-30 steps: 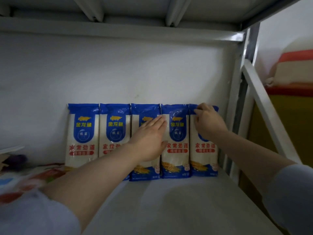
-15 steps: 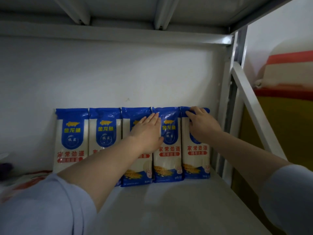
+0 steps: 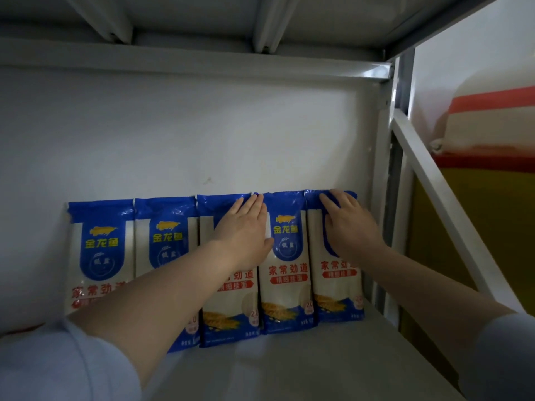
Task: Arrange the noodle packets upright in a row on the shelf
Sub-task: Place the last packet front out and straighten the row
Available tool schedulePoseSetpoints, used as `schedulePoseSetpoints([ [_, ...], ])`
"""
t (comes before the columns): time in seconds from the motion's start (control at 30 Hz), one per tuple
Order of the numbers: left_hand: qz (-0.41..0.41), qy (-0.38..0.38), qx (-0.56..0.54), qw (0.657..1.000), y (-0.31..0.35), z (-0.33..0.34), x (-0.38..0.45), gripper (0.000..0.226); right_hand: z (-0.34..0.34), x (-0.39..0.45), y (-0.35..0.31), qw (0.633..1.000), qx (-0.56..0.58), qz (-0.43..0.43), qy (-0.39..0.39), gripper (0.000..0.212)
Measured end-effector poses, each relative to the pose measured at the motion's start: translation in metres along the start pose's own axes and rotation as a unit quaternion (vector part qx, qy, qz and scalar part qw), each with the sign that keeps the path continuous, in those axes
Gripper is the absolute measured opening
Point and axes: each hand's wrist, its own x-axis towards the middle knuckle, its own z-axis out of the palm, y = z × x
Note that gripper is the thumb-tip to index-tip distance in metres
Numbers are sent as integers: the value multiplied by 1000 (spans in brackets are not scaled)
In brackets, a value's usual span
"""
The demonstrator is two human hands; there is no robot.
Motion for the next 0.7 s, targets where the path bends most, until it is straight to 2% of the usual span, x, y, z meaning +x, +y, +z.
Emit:
schedulePoseSetpoints([
  [0.17,3,21,-2,1000,5,4,4,73,8,3,3,998,22,30,-55,52],
  [0.33,-4,7,-1,1000,11,5,10,75,9,3,3,997,2,65,-29,53],
  [0.5,-25,4,-1,1000,16,6,10,76,12,5,6,993,24,68,-94,60],
  [0.63,9,19,-13,1000,24,3,6,71,13,-1,0,995,6,82,-63,61],
  [0.7,15,3,-12,1000,26,2,6,70,15,-6,-5,993,8,84,-79,62],
])
